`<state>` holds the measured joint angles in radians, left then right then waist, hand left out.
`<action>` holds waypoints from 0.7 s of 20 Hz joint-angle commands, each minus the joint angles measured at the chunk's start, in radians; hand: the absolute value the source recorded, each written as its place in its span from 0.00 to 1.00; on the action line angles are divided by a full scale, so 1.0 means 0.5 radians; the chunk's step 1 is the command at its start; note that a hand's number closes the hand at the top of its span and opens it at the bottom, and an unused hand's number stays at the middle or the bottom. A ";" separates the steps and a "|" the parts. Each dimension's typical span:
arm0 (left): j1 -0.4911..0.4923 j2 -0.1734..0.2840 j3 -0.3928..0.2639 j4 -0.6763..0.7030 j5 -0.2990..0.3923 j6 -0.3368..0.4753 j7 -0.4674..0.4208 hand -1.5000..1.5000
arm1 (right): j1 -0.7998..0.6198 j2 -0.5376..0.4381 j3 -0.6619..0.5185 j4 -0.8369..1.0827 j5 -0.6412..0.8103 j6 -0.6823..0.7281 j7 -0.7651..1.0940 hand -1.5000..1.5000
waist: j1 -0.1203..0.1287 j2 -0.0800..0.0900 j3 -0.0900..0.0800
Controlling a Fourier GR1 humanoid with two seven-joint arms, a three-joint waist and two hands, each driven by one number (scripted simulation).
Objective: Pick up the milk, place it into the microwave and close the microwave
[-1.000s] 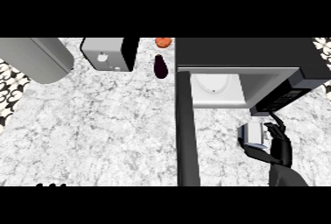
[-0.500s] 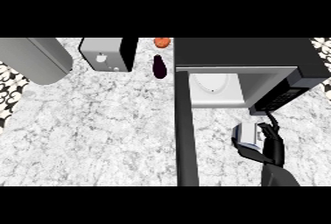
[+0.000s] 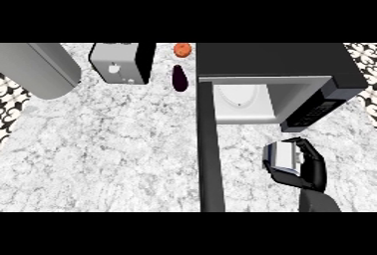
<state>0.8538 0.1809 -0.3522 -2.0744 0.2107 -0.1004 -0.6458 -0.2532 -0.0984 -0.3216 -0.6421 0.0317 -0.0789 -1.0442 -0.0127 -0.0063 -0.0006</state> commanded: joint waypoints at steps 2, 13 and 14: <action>-0.019 0.036 -0.016 -0.049 0.016 -0.003 0.082 0.00 | 0.377 0.061 0.181 -0.602 0.046 0.008 0.143 1.00 | -0.020 -0.006 -0.005; 0.100 0.052 0.013 -0.117 0.079 0.015 -0.001 0.00 | 0.986 0.170 0.495 -1.727 -0.234 0.438 0.773 1.00 | 0.012 0.003 -0.002; 0.040 0.027 -0.007 0.035 0.038 -0.007 -0.076 0.00 | 0.951 0.192 0.514 -1.694 -0.309 0.440 0.742 1.00 | 0.019 0.005 -0.001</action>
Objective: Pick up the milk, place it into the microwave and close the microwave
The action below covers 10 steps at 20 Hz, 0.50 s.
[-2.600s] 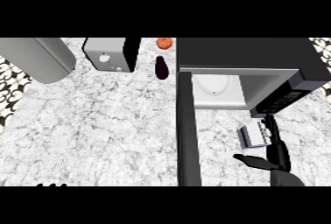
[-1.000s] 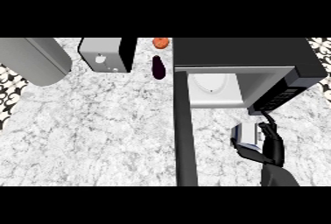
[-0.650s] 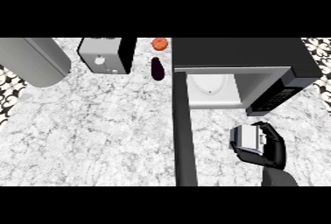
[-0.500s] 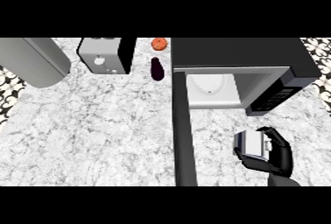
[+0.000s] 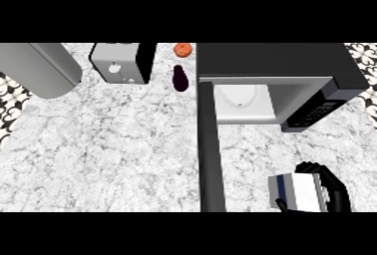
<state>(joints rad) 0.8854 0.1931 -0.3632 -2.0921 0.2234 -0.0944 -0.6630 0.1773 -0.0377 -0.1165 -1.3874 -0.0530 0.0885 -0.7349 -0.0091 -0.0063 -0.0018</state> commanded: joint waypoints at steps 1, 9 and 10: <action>0.028 0.040 0.049 0.027 0.063 -0.058 -0.077 0.00 | 0.112 0.072 0.214 -0.327 -0.205 -0.020 0.188 1.00 | 0.017 0.003 0.002; 0.049 0.036 0.010 0.063 0.063 -0.052 -0.103 0.00 | -0.074 0.075 0.403 -0.433 0.075 -0.464 0.408 1.00 | 0.035 0.010 0.003; -0.015 0.086 0.175 0.047 0.190 -0.068 -0.060 0.00 | -0.044 0.075 0.402 -0.529 0.089 -0.468 0.503 1.00 | 0.028 0.010 0.003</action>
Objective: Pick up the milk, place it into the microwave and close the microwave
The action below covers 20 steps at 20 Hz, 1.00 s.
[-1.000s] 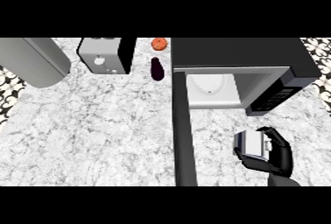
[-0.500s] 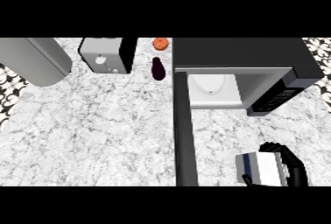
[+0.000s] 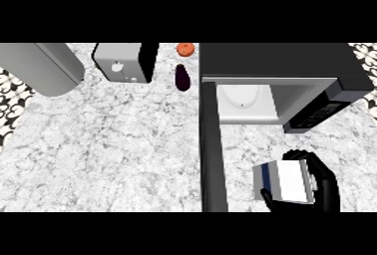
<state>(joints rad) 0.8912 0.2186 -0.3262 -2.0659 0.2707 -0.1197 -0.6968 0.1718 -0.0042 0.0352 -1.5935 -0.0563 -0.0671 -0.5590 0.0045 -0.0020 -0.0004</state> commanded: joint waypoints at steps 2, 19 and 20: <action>0.110 0.037 0.019 0.040 -0.002 -0.062 -0.148 0.00 | -0.284 0.008 0.125 0.013 0.131 -0.302 0.259 1.00 | 0.023 0.001 0.000; -0.049 0.091 0.166 -0.010 0.155 -0.061 0.086 0.00 | -1.265 -0.031 -0.260 1.523 0.075 -0.543 -0.040 1.00 | 0.033 0.014 0.003; -0.097 0.056 0.190 0.163 0.138 -0.099 -0.043 0.00 | -1.200 0.008 -0.213 1.590 0.088 -0.584 -0.102 1.00 | 0.030 0.011 0.002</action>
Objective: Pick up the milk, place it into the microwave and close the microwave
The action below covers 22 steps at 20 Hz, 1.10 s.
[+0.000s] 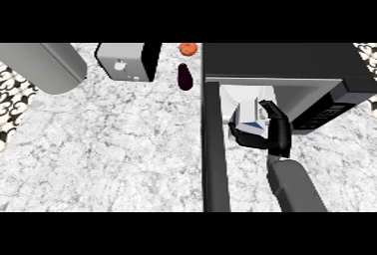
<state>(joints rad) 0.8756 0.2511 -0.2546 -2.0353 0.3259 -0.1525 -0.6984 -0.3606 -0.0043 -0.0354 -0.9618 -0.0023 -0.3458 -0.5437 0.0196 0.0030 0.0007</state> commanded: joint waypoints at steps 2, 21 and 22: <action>-0.066 -0.049 -0.031 0.050 -0.037 0.022 -0.003 0.00 | -0.442 -0.128 -0.204 0.531 -0.003 -0.046 -0.049 1.00 | 0.023 0.011 0.001; -0.096 0.027 0.008 0.054 -0.028 -0.097 -0.024 0.00 | -0.923 -0.409 -0.293 1.488 0.278 -0.545 -0.523 1.00 | 0.169 0.080 0.009; -0.109 0.042 0.026 0.080 0.008 -0.107 0.014 0.00 | -1.007 -0.383 -0.298 1.499 0.278 -0.567 -0.496 1.00 | 0.155 0.072 0.008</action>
<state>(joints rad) 0.8444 0.2761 -0.2345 -2.0114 0.3334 -0.2039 -0.6999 -0.8038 -0.1773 -0.1866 -0.2490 0.1135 -0.5678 -0.7824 0.0895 0.0343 0.0046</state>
